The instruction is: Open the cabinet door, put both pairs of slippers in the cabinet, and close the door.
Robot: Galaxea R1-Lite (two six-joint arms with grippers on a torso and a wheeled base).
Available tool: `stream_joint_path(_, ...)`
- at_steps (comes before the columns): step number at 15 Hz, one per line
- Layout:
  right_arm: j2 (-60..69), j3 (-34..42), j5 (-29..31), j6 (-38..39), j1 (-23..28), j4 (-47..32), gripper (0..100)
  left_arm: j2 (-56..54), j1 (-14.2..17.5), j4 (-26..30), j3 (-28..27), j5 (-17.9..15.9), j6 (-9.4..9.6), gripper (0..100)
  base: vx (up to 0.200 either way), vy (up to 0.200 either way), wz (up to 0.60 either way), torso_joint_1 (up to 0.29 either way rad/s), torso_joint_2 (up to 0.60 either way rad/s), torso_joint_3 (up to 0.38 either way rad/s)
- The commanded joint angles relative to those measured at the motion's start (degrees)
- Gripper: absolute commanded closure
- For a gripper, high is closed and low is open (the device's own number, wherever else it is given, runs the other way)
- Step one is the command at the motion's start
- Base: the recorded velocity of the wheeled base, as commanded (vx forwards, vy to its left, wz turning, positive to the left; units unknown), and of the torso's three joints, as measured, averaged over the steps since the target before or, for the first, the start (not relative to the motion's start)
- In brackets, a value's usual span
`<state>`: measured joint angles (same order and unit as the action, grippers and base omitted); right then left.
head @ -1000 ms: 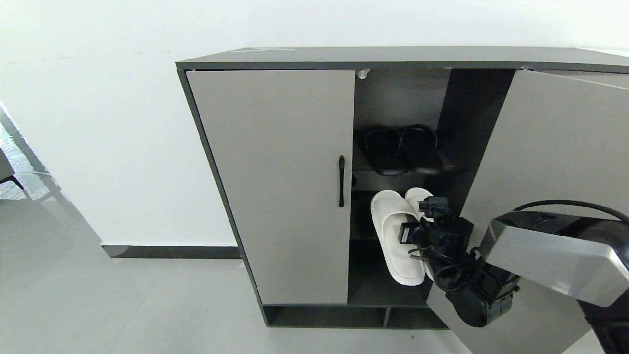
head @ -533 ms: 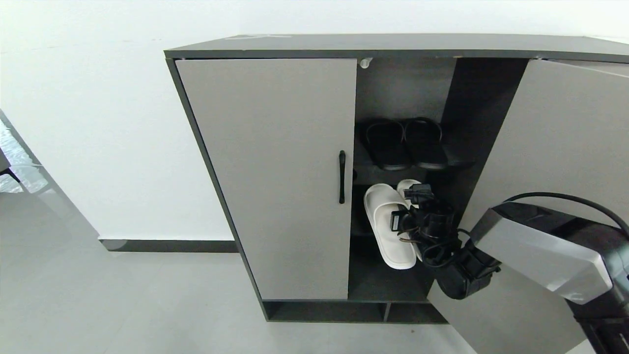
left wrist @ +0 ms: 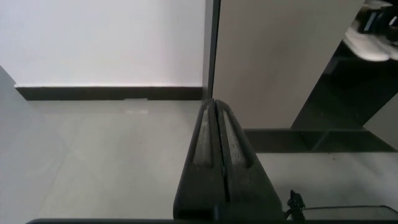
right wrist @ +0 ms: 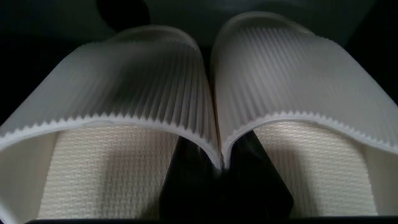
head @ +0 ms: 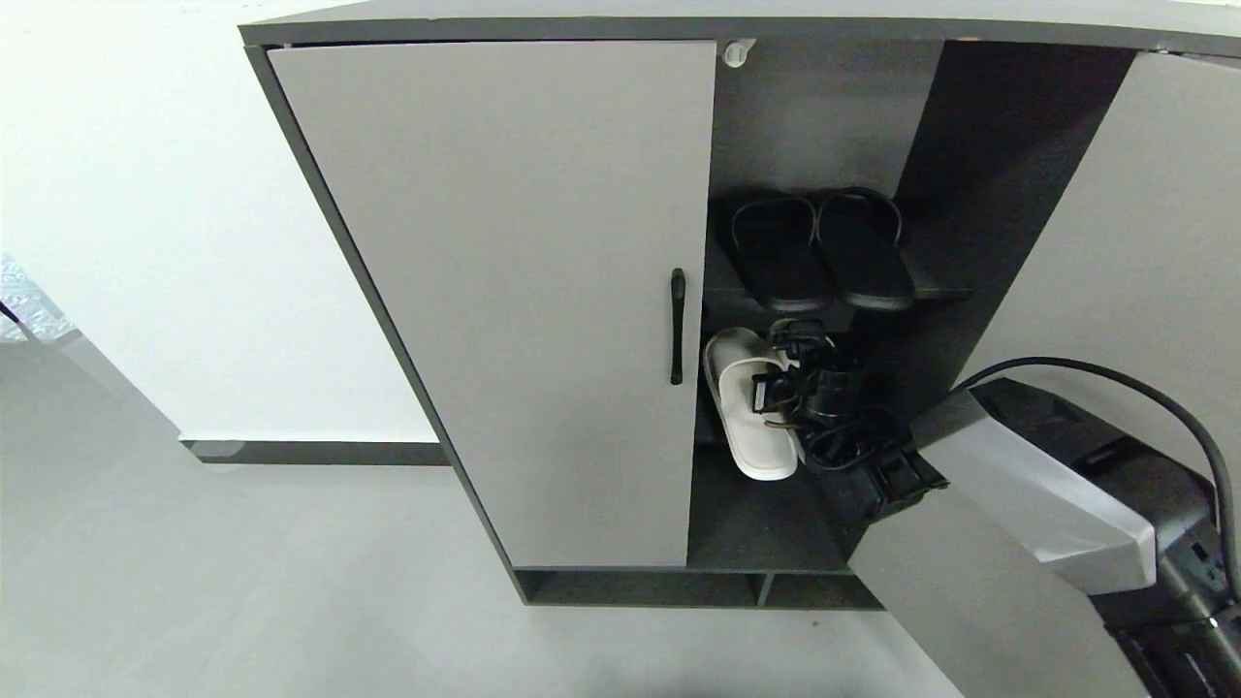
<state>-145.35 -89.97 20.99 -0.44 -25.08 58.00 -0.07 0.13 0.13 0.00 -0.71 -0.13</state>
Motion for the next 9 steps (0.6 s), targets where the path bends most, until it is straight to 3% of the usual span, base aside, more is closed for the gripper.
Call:
stream_joint_path(1,-3.1,-6.1,0.0,-0.9,0.6,-2.0,100,0.1,0.0,0.0,0.0,0.0,-0.04,100,0.000,0.000,0.00,0.000,0.00,0.000)
stream_joint_path(7,-10.6,-23.4,0.1,-2.5,2.0,-11.2,100,0.1,0.0,0.0,0.0,0.0,-0.04,100,0.000,0.000,0.00,0.000,0.00,0.000)
stream_joint_path(9,-12.2,-24.6,0.0,-3.5,2.0,-12.5,100,0.1,0.0,0.0,0.0,0.0,-0.04,100,0.000,0.000,0.00,0.000,0.00,0.000)
